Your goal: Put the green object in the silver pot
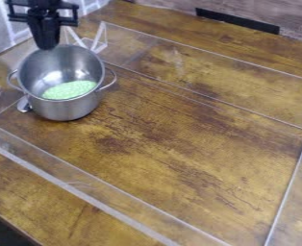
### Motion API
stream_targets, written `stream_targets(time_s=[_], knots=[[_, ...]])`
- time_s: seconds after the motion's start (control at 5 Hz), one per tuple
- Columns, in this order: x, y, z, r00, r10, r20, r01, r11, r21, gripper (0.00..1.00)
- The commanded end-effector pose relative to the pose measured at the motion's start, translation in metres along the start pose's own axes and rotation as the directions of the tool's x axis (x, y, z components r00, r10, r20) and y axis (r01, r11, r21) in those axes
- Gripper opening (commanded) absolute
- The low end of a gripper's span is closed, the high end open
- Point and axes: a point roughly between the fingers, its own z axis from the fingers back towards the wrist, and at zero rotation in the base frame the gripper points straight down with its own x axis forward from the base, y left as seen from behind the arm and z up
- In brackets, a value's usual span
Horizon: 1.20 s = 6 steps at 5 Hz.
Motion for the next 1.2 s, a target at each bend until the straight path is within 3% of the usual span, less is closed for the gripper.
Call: stream_targets(time_s=[0.0,0.8,1.0], knots=[[0.009,0.015,0.026,0.998,0.036,0.06,-0.035,0.999,-0.01,1.0],[0.006,-0.001,0.02,1.0,-0.025,0.015,0.026,0.999,-0.045,1.0],[0.013,0.001,0.019,0.999,-0.041,0.007,0.041,0.998,-0.055,1.0]])
